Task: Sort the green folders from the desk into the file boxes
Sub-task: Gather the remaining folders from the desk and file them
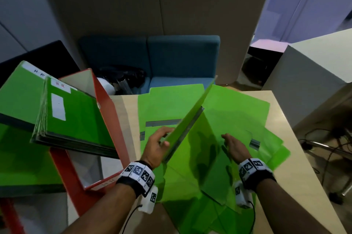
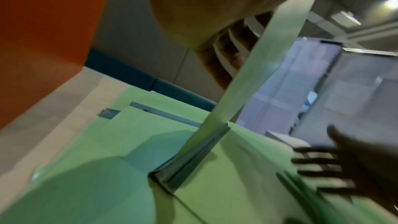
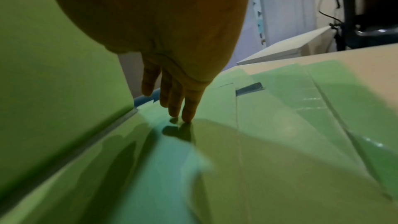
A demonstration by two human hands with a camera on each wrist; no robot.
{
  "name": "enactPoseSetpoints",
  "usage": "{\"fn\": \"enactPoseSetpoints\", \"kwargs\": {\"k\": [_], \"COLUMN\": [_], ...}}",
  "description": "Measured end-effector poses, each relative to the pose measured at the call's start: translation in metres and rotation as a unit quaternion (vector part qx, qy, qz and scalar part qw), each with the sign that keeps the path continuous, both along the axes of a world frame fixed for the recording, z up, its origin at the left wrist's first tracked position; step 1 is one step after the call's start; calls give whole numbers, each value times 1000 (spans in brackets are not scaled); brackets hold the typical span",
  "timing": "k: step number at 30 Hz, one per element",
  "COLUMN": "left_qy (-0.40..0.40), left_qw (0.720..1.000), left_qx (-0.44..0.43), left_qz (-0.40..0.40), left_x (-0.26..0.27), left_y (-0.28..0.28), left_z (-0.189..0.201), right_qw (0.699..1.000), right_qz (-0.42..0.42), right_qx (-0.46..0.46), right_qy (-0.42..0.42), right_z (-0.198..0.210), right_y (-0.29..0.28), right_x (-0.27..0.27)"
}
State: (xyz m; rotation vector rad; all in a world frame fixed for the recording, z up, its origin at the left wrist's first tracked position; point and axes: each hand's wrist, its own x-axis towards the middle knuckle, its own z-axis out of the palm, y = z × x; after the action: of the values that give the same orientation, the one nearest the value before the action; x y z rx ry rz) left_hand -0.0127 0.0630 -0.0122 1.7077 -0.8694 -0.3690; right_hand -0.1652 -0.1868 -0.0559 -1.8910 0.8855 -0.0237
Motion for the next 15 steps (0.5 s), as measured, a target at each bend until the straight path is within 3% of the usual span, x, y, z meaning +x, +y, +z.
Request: {"fn": "enactPoseSetpoints", "kwargs": {"k": [2, 4, 7, 11, 13, 15], "left_qy": [-38, -74, -106, -131, -124, -73], "left_qw": [988, 957, 937, 912, 897, 898], "left_qx": [129, 239, 283, 326, 355, 366], "left_qz": [-71, -145, -178, -211, -233, -235], "left_x": [-7, -15, -21, -25, -24, -22], "left_y": [-4, -10, -18, -29, -31, -32], "left_z": [-1, -4, -14, -28, -38, -45], "right_qw": [986, 957, 945, 972, 987, 988], "right_qz": [-89, -152, -155, -124, -116, -133], "right_qx": [107, 174, 185, 91, -19, -70], "right_qy": [-96, -177, -220, -178, -112, -33], "right_z": [5, 8, 17, 20, 15, 12], "right_y": [-10, -21, -26, -15, -16, -20], "right_x": [0, 3, 6, 5, 3, -3]}}
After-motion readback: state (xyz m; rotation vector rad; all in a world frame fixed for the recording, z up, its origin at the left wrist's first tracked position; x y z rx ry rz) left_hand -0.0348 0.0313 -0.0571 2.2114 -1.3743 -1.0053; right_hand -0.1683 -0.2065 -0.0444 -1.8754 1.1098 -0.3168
